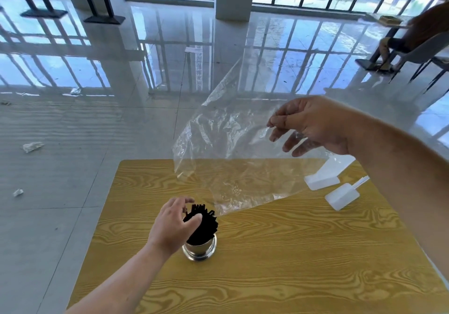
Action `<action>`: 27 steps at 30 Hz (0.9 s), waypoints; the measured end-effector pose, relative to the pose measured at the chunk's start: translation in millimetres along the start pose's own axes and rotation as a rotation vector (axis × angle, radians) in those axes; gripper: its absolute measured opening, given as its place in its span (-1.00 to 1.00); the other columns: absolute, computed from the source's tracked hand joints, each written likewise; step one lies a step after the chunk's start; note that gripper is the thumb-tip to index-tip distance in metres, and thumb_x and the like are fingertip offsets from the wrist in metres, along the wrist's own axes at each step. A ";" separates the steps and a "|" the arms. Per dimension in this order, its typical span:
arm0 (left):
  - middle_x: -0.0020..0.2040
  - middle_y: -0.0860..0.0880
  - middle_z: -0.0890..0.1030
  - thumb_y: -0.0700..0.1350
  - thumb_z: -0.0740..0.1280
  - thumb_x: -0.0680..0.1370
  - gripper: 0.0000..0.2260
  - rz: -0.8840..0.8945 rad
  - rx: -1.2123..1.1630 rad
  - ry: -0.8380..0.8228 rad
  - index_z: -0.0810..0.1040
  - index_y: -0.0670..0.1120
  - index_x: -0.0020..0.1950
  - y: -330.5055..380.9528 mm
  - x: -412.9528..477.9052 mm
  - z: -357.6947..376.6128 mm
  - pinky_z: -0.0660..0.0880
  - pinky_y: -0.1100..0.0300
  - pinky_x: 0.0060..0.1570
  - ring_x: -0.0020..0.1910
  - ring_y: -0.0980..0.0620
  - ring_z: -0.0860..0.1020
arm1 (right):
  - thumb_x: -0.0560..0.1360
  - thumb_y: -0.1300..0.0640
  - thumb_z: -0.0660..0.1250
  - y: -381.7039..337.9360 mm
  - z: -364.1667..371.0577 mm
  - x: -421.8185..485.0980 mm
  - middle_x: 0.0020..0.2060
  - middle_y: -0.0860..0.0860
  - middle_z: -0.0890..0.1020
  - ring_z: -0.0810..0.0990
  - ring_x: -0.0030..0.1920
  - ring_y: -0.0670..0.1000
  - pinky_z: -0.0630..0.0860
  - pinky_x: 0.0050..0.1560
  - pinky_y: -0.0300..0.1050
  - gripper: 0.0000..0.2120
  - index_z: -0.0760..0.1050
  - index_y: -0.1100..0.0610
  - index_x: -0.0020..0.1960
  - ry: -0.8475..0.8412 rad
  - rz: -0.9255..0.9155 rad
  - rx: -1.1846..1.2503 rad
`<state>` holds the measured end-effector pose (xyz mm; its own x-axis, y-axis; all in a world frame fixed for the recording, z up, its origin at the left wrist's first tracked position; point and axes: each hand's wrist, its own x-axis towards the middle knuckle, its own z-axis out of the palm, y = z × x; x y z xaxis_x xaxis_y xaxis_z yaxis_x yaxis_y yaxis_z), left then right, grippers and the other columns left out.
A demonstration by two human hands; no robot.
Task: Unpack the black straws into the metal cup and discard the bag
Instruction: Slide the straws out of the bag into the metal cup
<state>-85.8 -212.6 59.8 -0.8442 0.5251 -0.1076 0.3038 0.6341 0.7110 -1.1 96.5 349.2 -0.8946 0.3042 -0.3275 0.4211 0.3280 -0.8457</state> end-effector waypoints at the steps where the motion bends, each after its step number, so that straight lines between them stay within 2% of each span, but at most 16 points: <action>1: 0.13 0.30 0.48 0.34 0.26 0.45 -0.50 0.000 -0.016 0.002 0.51 0.21 0.34 3.1 3.2 -2.1 0.45 0.15 0.09 0.16 0.26 0.47 | 0.64 0.14 0.42 4.3 -2.8 -0.1 -0.10 0.16 0.78 0.71 -0.31 0.09 0.66 -0.34 -0.06 -0.87 0.69 0.19 0.06 0.002 0.002 0.023; 5: 0.14 0.30 0.46 0.44 0.27 0.45 -0.41 0.006 -0.060 0.007 0.51 0.21 0.40 15.6 15.4 -7.7 0.45 0.13 0.14 0.20 0.29 0.44 | 0.65 0.14 0.40 22.2 -12.9 -0.7 -0.11 0.14 0.78 0.71 -0.30 0.09 0.66 -0.34 -0.05 -0.87 0.69 0.17 0.06 0.005 0.009 0.105; 10: 0.15 0.35 0.42 0.71 0.14 0.33 -0.10 -0.021 -0.036 0.016 0.46 0.19 0.48 31.3 27.5 -9.6 0.39 0.10 0.22 0.26 0.16 0.43 | 0.65 0.12 0.39 47.1 -23.0 -1.6 -0.11 0.12 0.78 0.72 -0.31 0.07 0.65 -0.36 -0.07 -0.86 0.71 0.13 0.02 0.003 0.009 0.191; 13: 0.15 0.23 0.45 0.74 0.14 0.27 -0.03 -0.055 -0.015 0.040 0.43 0.16 0.49 36.5 33.1 -8.7 0.40 0.06 0.21 0.26 0.13 0.41 | 0.64 0.13 0.40 60.7 -29.3 -1.1 -0.12 0.13 0.78 0.71 -0.33 0.07 0.64 -0.39 -0.08 -0.86 0.71 0.11 -0.02 0.018 0.005 0.261; 15: 0.13 0.17 0.45 0.74 0.16 0.26 -0.07 -0.066 -0.004 0.106 0.42 0.15 0.41 40.4 35.0 -6.7 0.42 0.06 0.14 0.20 0.09 0.44 | 0.65 0.13 0.40 69.9 -33.4 -0.1 -0.12 0.13 0.78 0.71 -0.34 0.07 0.64 -0.40 -0.08 -0.87 0.71 0.12 -0.01 0.033 0.004 0.294; 18: 0.00 0.13 0.47 0.67 0.21 0.33 -0.28 -0.021 0.037 0.279 0.41 0.09 0.13 48.6 36.5 -4.1 0.44 0.08 -0.04 0.00 0.06 0.47 | 0.65 0.13 0.38 82.1 -38.9 1.8 -0.13 0.11 0.77 0.71 -0.35 0.06 0.64 -0.41 -0.08 -0.88 0.68 0.13 0.03 0.060 0.004 0.337; 21: -0.30 0.17 0.48 0.58 0.22 0.45 -0.48 0.158 0.069 0.354 0.39 0.11 -0.23 64.2 37.7 -2.6 0.33 0.16 -0.35 -0.31 0.16 0.45 | 0.66 0.11 0.38 93.0 -42.2 4.6 -0.13 0.08 0.78 0.71 -0.34 0.05 0.64 -0.40 -0.08 -0.88 0.68 0.11 0.02 0.092 -0.009 0.394; 23: -0.50 0.12 0.44 0.59 0.18 0.49 -0.37 0.272 0.092 0.255 0.36 0.06 -0.41 77.3 38.7 3.7 0.27 0.21 -0.47 -0.49 0.17 0.39 | 0.65 0.10 0.38 100.7 -42.4 6.8 -0.12 0.08 0.78 0.72 -0.33 0.05 0.64 -0.40 -0.09 -0.88 0.67 0.11 0.04 0.126 -0.015 0.472; 24: -0.53 0.11 0.45 0.60 0.18 0.47 -0.32 0.284 0.076 0.161 0.38 0.02 -0.44 85.8 39.4 8.6 0.28 0.20 -0.50 -0.52 0.12 0.41 | 0.65 0.09 0.39 104.8 -41.5 7.9 -0.11 0.08 0.78 0.72 -0.33 0.05 0.65 -0.40 -0.09 -0.89 0.66 0.11 0.05 0.143 -0.015 0.528; 25: -0.51 0.09 0.53 0.62 0.20 0.44 -0.30 0.265 0.035 0.045 0.47 -0.01 -0.42 95.5 40.4 13.7 0.35 0.16 -0.49 -0.52 0.11 0.46 | 0.64 0.09 0.39 108.7 -39.7 9.0 -0.10 0.09 0.78 0.72 -0.34 0.05 0.65 -0.40 -0.09 -0.89 0.66 0.11 0.05 0.157 -0.015 0.590; 27: -0.34 0.07 0.71 0.66 0.21 0.39 -0.33 0.154 -0.158 -0.193 0.68 0.08 -0.23 115.9 42.1 22.7 0.49 0.13 -0.39 -0.47 0.14 0.56 | 0.65 0.10 0.38 116.0 -32.3 11.0 -0.09 0.10 0.78 0.72 -0.34 0.05 0.65 -0.42 -0.10 -0.88 0.69 0.09 0.01 0.181 -0.017 0.707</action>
<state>-76.0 -104.1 121.9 -0.6896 0.7159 -0.1094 0.3361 0.4502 0.8273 42.7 166.8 261.2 -0.8356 0.4677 -0.2883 0.1549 -0.3029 -0.9403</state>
